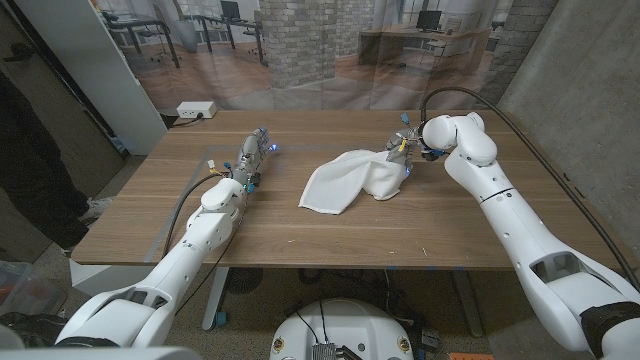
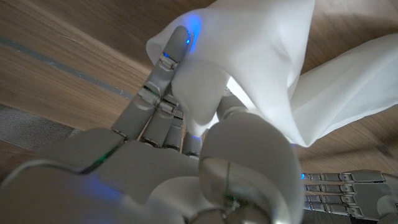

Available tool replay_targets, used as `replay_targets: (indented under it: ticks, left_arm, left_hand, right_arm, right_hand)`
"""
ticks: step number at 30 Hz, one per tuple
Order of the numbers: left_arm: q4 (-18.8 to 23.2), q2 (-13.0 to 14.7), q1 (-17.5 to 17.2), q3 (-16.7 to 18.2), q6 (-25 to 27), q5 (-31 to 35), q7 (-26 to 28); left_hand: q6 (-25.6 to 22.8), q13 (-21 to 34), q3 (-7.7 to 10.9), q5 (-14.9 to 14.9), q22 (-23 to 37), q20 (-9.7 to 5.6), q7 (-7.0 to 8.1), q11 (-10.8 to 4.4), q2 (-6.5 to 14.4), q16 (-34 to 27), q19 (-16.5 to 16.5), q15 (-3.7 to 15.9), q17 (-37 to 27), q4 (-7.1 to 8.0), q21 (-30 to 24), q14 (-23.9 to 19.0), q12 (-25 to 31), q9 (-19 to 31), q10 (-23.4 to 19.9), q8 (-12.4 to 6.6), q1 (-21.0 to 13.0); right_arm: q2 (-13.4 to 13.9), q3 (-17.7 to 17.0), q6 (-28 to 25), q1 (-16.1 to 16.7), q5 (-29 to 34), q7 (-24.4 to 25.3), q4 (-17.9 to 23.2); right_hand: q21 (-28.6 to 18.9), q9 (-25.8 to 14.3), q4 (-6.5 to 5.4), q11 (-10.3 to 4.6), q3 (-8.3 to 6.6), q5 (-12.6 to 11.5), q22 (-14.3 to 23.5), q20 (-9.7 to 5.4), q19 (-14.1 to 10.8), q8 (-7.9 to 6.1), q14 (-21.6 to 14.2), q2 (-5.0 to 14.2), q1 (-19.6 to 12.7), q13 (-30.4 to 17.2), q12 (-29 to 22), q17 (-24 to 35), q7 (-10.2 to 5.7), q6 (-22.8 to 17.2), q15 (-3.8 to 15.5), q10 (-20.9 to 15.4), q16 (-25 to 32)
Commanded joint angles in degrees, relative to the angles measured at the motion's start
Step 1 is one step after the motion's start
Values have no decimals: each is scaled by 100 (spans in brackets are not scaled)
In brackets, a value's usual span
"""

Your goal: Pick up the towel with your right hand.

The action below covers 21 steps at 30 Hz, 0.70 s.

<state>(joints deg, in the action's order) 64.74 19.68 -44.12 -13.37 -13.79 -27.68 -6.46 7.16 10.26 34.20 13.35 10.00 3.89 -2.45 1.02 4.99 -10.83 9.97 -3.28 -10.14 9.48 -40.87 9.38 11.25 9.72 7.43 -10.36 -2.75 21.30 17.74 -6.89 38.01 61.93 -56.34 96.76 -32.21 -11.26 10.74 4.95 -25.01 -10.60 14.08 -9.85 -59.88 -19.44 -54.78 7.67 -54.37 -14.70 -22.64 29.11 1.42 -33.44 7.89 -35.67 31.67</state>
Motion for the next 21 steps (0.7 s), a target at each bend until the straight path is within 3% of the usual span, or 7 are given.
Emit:
replay_targets:
  ticks: [1, 4, 9, 21]
  left_arm:
    - [-90, -41, 56, 9, -13, 30, 0]
    - [-112, -48, 72, 8, -15, 40, -9]
    - [-145, -64, 96, 12, -7, 51, -7]
    - [-268, -120, 185, 11, -36, 89, -38]
  left_hand:
    - [-5, 8, 16, -19, 20, 22, 42, 15, 391, 0, 165, -11, -13, -9, 4, 30, -3, 17, 26, 2, 54]
    - [-6, 8, 15, -20, 21, 21, 48, 18, 389, -1, 164, -9, -13, -10, 9, 29, -2, 17, 25, 1, 55]
    - [-9, 8, 14, -21, 21, 19, 44, 12, 385, -1, 161, -9, -13, -11, 16, 27, -2, 17, 26, 1, 57]
    - [-4, 8, 12, -23, 21, 17, 45, 20, 378, 0, 160, -10, -12, -13, 33, 30, -4, 17, 31, 3, 60]
  right_arm:
    - [-42, 80, -2, -72, 147, 100, -116]
    - [-43, 68, 41, -62, 152, 195, -125]
    - [-52, 18, 126, -36, 104, 386, -135]
    - [-6, -130, 379, 49, -98, 813, -16]
  right_hand:
    - [-364, -88, 6, -17, -143, 14, 188, -192, 378, -148, -73, 44, -1239, -257, -457, 375, 82, -996, 541, -549, -28]
    - [-653, -231, -53, 27, -82, 41, 328, -219, 544, -276, -337, 113, -1712, -466, -791, 612, 104, -1523, 534, -854, 12]
    - [-979, -398, -76, 62, 11, 41, 485, -273, 619, -288, -578, 118, -2076, -680, -1016, 834, 144, -1641, 533, -919, 45]
    - [-1273, -548, -127, 49, 110, 26, 638, -257, 749, -301, -642, 113, -2290, -865, -1185, 973, 161, -1737, 527, -924, -33]
